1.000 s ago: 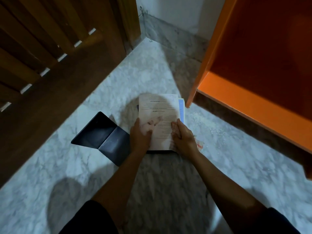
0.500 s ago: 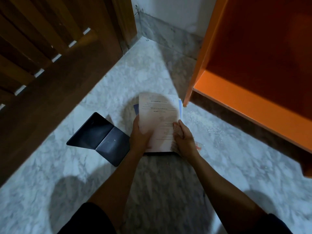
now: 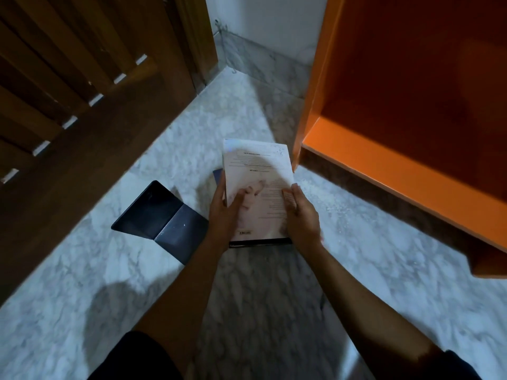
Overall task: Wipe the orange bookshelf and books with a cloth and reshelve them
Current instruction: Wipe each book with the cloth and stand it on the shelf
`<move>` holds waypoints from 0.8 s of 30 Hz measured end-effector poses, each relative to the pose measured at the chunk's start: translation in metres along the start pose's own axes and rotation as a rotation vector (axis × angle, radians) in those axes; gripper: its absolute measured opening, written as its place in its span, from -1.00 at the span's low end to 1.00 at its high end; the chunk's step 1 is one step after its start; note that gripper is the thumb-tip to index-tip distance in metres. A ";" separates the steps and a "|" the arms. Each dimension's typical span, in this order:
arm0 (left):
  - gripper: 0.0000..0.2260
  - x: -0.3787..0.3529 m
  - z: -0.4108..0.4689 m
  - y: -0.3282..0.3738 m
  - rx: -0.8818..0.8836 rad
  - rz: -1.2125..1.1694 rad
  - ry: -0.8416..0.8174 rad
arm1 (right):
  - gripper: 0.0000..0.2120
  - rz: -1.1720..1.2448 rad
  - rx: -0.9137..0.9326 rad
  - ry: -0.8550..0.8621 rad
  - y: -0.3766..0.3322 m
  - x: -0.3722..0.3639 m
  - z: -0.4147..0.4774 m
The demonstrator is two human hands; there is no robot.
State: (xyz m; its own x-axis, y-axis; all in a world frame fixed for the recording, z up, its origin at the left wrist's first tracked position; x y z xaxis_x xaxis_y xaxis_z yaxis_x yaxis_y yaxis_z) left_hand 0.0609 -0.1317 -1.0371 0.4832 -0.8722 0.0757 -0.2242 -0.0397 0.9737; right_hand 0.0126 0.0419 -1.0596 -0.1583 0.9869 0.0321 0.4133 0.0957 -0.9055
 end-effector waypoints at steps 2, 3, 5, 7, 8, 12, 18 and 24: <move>-0.62 -0.001 -0.007 0.011 -0.022 0.036 0.003 | -0.58 -0.105 0.086 0.024 -0.013 0.001 -0.017; -0.61 -0.001 -0.011 0.016 -0.027 0.046 0.010 | -0.58 -0.159 0.157 0.006 -0.024 -0.001 -0.028; -0.63 -0.001 -0.024 0.028 -0.029 0.034 0.015 | -0.57 -0.368 0.319 -0.080 -0.048 -0.012 -0.049; -0.65 0.001 -0.040 0.045 -0.046 -0.001 0.013 | -0.54 -0.518 0.458 -0.187 -0.069 -0.028 -0.067; -0.65 0.002 -0.047 0.053 -0.052 -0.008 0.008 | -0.57 -0.528 0.506 -0.203 -0.079 -0.032 -0.071; -0.58 0.001 -0.075 0.090 -0.121 -0.062 -0.074 | -0.63 -0.461 0.525 -0.119 -0.124 -0.023 -0.084; -0.66 0.006 -0.111 0.143 -0.138 -0.183 0.011 | -0.64 -0.561 0.747 -0.044 -0.175 0.007 -0.140; -0.65 0.004 -0.142 0.189 -0.172 -0.241 -0.046 | -0.46 -0.940 0.953 -0.169 -0.177 0.034 -0.193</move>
State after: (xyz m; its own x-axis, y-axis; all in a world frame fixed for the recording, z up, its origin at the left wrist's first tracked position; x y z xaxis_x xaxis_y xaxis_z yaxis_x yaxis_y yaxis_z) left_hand 0.1407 -0.0732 -0.8219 0.4657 -0.8689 -0.1678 0.0406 -0.1684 0.9849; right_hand 0.1069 0.0839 -0.8167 -0.1713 0.5632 0.8083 -0.6799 0.5263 -0.5107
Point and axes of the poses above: each hand's wrist, its own z-axis towards the middle knuckle, its own x-axis out of the back of the hand, y = z × x, the point moved 7 cm from there along z, towards the middle knuckle, and after that the axes turned 2 degrees about -x, right-handed, at the moved point
